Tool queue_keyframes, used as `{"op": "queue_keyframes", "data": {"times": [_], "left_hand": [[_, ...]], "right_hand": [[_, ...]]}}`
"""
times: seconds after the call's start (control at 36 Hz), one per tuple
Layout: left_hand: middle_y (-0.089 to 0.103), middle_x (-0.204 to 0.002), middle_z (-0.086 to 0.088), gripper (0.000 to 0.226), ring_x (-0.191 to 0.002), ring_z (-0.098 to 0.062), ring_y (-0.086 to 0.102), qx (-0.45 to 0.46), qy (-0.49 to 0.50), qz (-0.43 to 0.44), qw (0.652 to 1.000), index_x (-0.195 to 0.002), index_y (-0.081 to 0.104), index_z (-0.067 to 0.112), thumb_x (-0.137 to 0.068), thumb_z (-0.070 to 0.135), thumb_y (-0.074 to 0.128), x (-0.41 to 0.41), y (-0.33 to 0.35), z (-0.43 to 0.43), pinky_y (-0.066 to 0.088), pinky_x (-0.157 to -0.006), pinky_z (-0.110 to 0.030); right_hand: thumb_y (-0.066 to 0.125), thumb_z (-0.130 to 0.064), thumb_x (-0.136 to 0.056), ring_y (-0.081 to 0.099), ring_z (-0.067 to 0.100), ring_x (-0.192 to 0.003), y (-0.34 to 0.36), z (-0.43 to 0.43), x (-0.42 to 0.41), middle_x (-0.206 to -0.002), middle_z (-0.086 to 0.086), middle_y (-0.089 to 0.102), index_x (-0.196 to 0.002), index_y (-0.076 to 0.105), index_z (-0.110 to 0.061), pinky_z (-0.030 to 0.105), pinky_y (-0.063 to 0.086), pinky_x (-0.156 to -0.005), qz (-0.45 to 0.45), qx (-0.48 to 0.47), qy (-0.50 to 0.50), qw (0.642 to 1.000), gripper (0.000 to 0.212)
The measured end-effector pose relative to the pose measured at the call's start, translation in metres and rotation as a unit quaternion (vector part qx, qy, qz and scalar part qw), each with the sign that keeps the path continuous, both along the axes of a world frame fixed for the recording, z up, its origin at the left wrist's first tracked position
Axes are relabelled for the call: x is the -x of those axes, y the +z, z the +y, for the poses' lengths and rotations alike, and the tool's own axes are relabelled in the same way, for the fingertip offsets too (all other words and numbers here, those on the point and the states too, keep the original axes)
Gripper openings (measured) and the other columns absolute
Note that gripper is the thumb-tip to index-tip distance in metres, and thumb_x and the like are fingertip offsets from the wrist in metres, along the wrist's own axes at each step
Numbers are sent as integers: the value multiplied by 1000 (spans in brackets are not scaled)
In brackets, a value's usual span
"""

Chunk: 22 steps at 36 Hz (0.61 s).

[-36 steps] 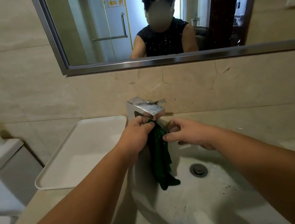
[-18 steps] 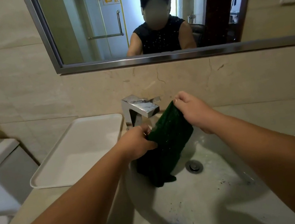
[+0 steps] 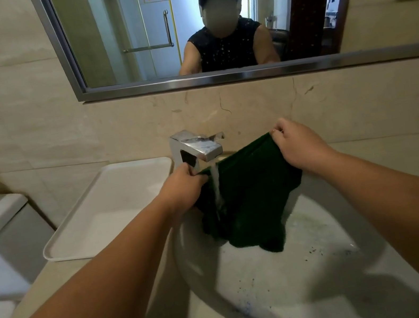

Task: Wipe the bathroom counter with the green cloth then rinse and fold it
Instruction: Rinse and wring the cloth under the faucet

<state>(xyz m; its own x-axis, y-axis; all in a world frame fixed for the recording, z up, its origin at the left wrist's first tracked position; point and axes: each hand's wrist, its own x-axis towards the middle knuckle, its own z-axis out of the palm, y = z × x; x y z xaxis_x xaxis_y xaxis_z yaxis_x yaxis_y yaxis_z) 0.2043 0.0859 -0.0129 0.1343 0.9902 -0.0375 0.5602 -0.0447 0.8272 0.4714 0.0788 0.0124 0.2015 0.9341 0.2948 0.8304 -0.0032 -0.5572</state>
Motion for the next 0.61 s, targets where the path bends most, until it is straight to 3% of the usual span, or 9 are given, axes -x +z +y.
{"op": "queue_keyframes", "data": {"times": [0.11,0.22,0.28,0.33,0.42,0.5,0.61], "left_hand": [[71,-100,-9,7,-98,-29,69,-2,29,-47,998,-99,62,22,-102,27,58,1,9,2,54,-79,-43],[74,-103,-6,25,-99,-27,70,-1,40,-90,995,-113,76,19,-105,23,52,-5,18,-1,58,-89,-43],[75,-107,-7,30,-103,-28,70,22,46,-118,992,-117,76,21,-103,24,50,-7,19,-3,59,-97,-48],[75,-109,-8,30,-104,-30,70,45,52,-141,988,-116,76,24,-101,28,50,-10,19,-6,58,-100,-51],[74,-116,-11,31,-105,-30,69,90,59,-179,978,-118,73,20,-102,33,49,-15,21,-11,57,-102,-51],[74,-118,-13,34,-104,-32,69,145,78,-231,959,-122,68,13,-105,38,52,-18,19,-12,58,-99,-48],[81,-101,-17,25,-96,-34,76,185,67,-313,929,-114,74,12,-105,29,58,-25,18,-14,64,-88,-46]], "right_hand": [[45,-36,-110,57,28,-84,-4,-7,-6,-99,11,65,-99,52,-17,39,40,-68,-70,64,40,995,23],[59,-60,-98,65,17,-86,-2,-20,-3,-95,1,70,-94,66,-27,34,49,-70,-40,185,102,977,34],[65,-55,-96,65,18,-82,-5,-24,-4,-89,1,70,-87,69,-24,32,47,-66,-28,193,108,975,32],[69,-44,-96,65,24,-78,-9,-24,-5,-83,7,69,-81,66,-17,34,46,-65,19,178,93,980,31],[70,-40,-94,70,34,-86,-15,-22,0,-91,17,73,-88,67,-12,44,54,-72,134,145,47,979,29],[68,-38,-90,71,36,-82,-19,-19,17,-92,22,72,-87,65,-15,40,49,-67,241,122,16,963,23],[69,-38,-85,72,31,-84,-17,-22,44,-92,18,75,-89,71,-17,44,57,-69,259,117,62,957,22]]}}
